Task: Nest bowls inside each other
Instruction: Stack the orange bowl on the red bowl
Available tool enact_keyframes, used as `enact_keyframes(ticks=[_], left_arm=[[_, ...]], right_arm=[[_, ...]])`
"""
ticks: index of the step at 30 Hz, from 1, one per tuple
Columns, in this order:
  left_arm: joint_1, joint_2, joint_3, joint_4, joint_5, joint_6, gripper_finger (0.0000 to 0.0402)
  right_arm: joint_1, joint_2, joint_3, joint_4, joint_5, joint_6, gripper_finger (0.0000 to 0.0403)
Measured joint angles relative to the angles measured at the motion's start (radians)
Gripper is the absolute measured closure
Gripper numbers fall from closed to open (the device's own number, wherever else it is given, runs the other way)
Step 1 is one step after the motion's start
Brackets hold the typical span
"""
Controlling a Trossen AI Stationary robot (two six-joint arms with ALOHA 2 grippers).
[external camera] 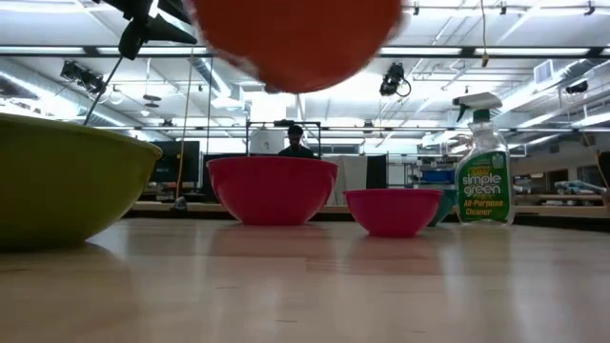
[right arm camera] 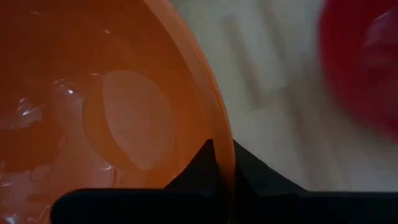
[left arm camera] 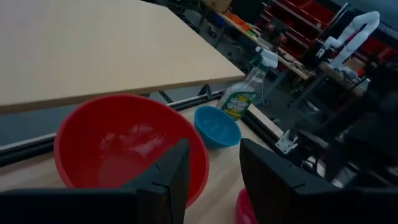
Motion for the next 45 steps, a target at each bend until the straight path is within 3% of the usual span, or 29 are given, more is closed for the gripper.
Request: enact_keyframes(ticks=[7,15,21,37,45], left_arm=[[0.0,-0.011,0.0,0.013,0.006,-0.001,0.026],[0.002,-0.024,0.001,0.013,0.011,0.025,0.026],[0.003,0.022,0.001,0.014,-0.075,0.024,0.026],[0.008,0.156,0.001,0.041,-0.11,-0.032,0.026],[0.009,0.155,0.0,0.041,-0.11,-0.031,0.026]], right_arm=[[-0.147,0.086,0.145,0.008,0.014,0.082,0.0379],[-0.346,0.078,0.148,0.096,0.032,0.097,0.0378],[-0.461,0.149,0.145,0.237,0.067,0.09,0.0377],[-0.516,0.386,0.144,0.264,0.122,-0.07,0.0374],[-0.53,0.424,0.146,0.261,0.077,-0.092,0.034]])
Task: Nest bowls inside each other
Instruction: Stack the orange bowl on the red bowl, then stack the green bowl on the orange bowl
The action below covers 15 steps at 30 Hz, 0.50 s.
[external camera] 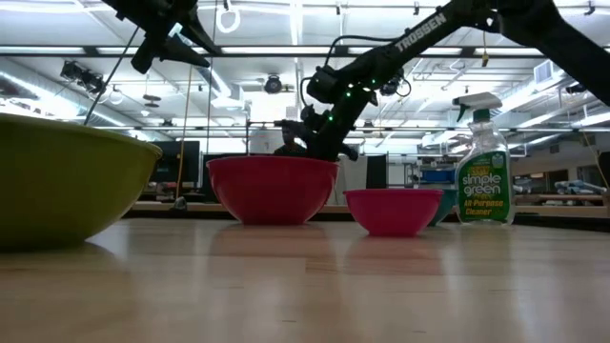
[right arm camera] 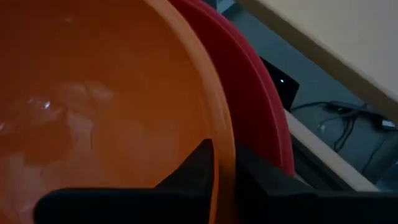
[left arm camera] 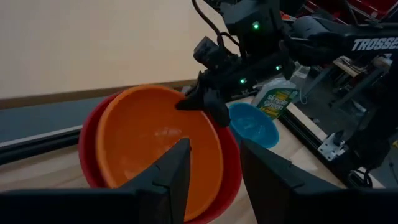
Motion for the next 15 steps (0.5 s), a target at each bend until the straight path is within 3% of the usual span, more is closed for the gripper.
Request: enact_keyframes(ticks=[7,15], left_arm=[[0.0,0.0,0.0,0.0,-0.006,0.005,0.026],[0.005,0.0,0.0,-0.007,0.03,-0.01,0.026]], right_arm=[[-0.006,-0.016,0.009,-0.019,0.005,-0.102,0.0264],[-0.004,-0.053,0.17,-0.153,0.112,-0.232,0.0197]])
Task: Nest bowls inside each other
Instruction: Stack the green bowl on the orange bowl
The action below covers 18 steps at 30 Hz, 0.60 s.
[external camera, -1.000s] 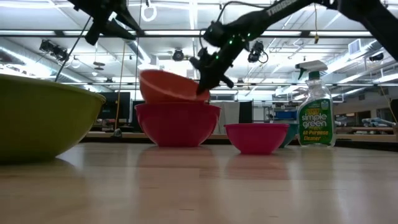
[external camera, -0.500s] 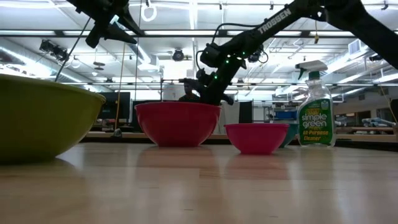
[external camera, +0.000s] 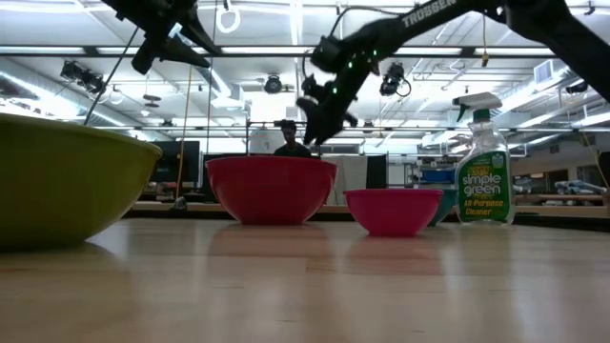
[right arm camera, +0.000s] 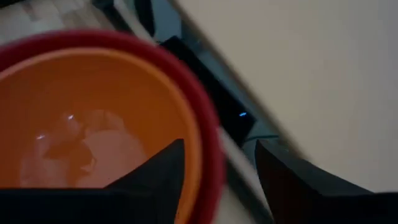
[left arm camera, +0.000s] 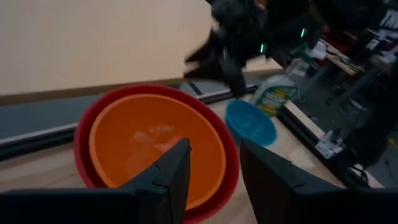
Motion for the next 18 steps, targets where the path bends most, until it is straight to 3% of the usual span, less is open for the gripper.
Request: enact_keyframes(ticks=[4,10,12,14,18], left_arm=[[0.007,0.0,0.0,-0.034,0.139,0.001,0.026],[-0.003,0.039,0.0,-0.273,0.448,0.02,0.026],[-0.026,0.058,0.0,-0.373,0.536,0.037,0.026],[-0.066,0.08,0.0,-0.46,0.582,0.053,0.026],[-0.155,0.129,0.0,-0.561,0.579,0.141,0.0251]], right_arm=[[0.002,-0.001,0.147,-0.147,-0.015,-0.018,0.0185],[0.026,-0.004,0.286,-0.358,-0.258,0.004,0.0189],[0.045,-0.008,0.307,-0.431,-0.285,0.004,0.0192],[0.071,-0.013,0.309,-0.495,-0.276,-0.004,0.0196],[0.128,-0.027,0.309,-0.579,-0.212,-0.031,0.0202]])
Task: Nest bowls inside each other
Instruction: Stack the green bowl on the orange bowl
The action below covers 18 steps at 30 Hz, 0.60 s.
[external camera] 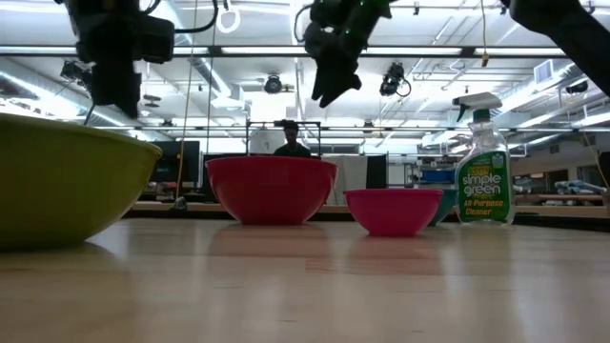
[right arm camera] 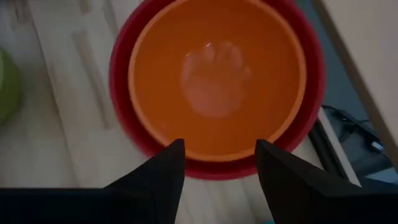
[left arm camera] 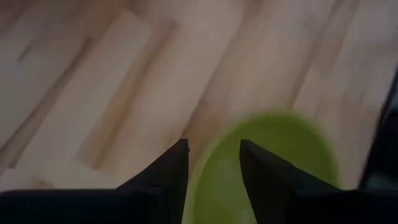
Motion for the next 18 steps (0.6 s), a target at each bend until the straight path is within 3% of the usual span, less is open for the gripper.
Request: enact_keyframes(ticks=[11,18], left_arm=[[-0.155,0.246,-0.001,-0.054,-0.043,0.178,0.017],[-0.189,0.401,-0.001,-0.042,-0.042,0.218,0.0169]], right_arm=[[0.11,-0.029,-0.001,-0.031,0.039,0.009,0.0206],[0.141,-0.088,-0.001,-0.014,0.109,0.006,0.0206]])
